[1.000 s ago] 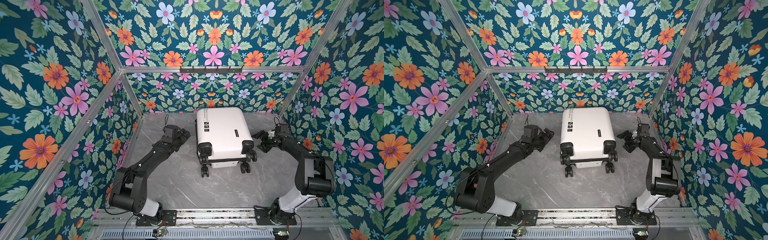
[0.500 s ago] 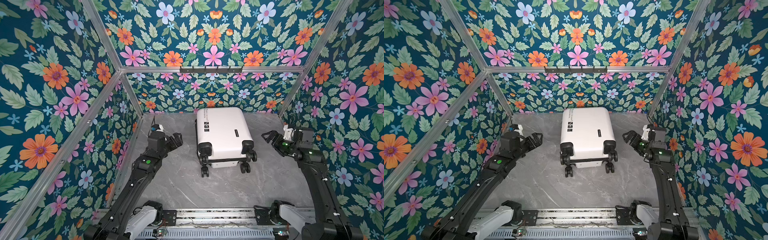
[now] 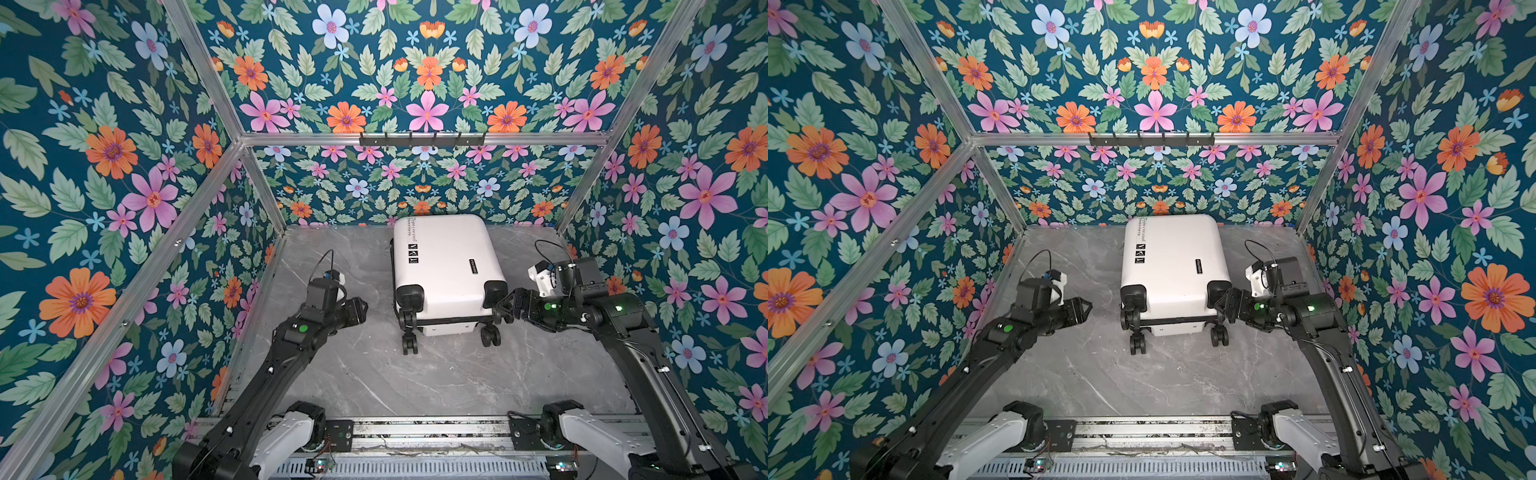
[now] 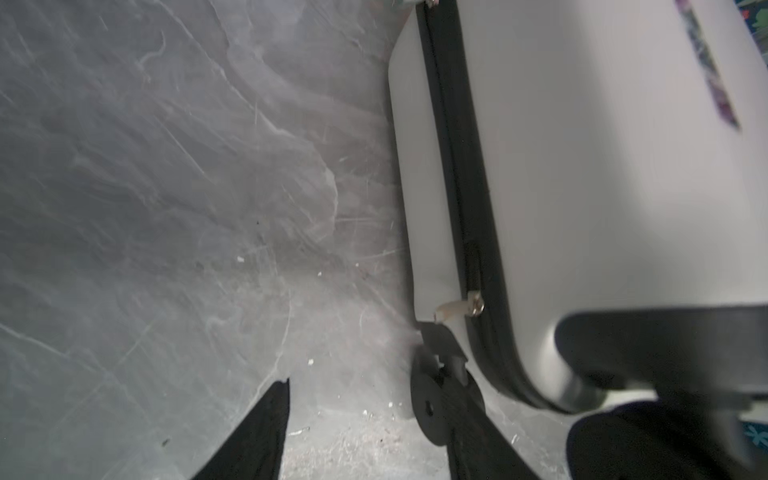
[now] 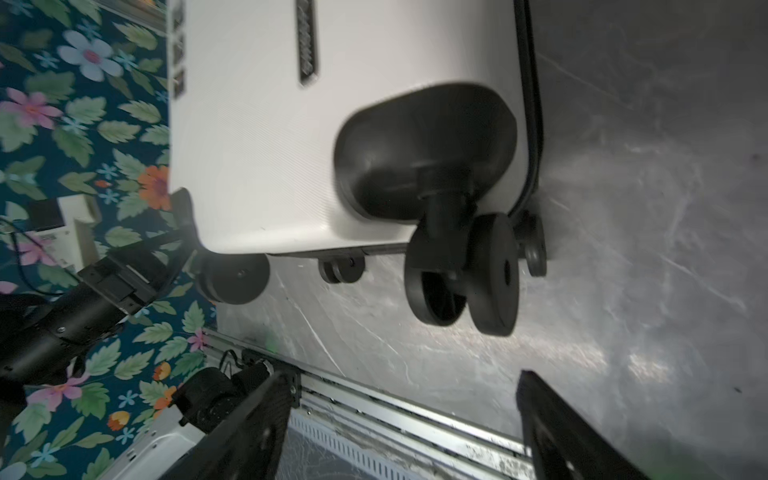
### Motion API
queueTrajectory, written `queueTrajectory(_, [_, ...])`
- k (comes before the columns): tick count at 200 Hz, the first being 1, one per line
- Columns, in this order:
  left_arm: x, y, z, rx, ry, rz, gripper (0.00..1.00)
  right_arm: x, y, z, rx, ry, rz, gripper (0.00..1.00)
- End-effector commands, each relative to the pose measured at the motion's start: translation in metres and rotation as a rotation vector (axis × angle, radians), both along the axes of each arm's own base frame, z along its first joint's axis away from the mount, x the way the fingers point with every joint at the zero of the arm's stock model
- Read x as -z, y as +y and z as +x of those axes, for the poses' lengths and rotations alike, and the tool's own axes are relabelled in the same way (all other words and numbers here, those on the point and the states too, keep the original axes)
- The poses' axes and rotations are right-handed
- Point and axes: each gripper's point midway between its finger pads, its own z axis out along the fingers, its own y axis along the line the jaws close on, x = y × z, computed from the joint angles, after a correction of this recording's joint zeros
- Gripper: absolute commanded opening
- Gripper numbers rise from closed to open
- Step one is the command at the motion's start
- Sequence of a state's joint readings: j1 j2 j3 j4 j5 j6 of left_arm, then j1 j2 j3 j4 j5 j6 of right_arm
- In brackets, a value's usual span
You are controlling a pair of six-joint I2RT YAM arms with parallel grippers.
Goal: Pack the luggage
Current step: 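Draw both grippers back from the suitcase toward the robot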
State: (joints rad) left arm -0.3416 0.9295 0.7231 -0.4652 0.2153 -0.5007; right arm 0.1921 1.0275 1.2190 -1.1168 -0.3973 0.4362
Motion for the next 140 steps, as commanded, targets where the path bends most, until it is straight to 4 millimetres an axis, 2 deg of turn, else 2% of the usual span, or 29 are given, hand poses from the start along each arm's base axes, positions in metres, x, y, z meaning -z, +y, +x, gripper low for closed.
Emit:
queueTrajectory(1, [0.005,-0.007,-0.007,0.014,-0.017,-0.072,0.60,0.023,-0.016,-0.020,-0.002,0.114,-0.124,0.86])
queueTrajectory(23, [0.021,-0.013,-0.007,0.044,0.016,-0.070,0.60,0.025,-0.007,-0.010,-0.064,0.122,-0.133,0.87])
queueTrajectory(56, [0.043,-0.030,-0.004,0.125,0.042,-0.106,0.54,0.039,0.008,0.005,-0.206,0.149,-0.299,0.87])
queueTrajectory(85, [0.052,-0.035,0.001,0.145,-0.022,-0.108,0.53,0.047,0.000,0.020,-0.191,0.180,-0.393,0.86])
queueTrajectory(120, [0.059,-0.043,0.004,0.161,-0.091,-0.109,0.55,0.055,-0.008,0.023,-0.220,0.212,-0.462,0.86])
queueTrajectory(140, [0.057,-0.052,0.008,0.200,-0.130,-0.099,0.54,0.060,-0.003,0.028,-0.250,0.220,-0.463,0.83])
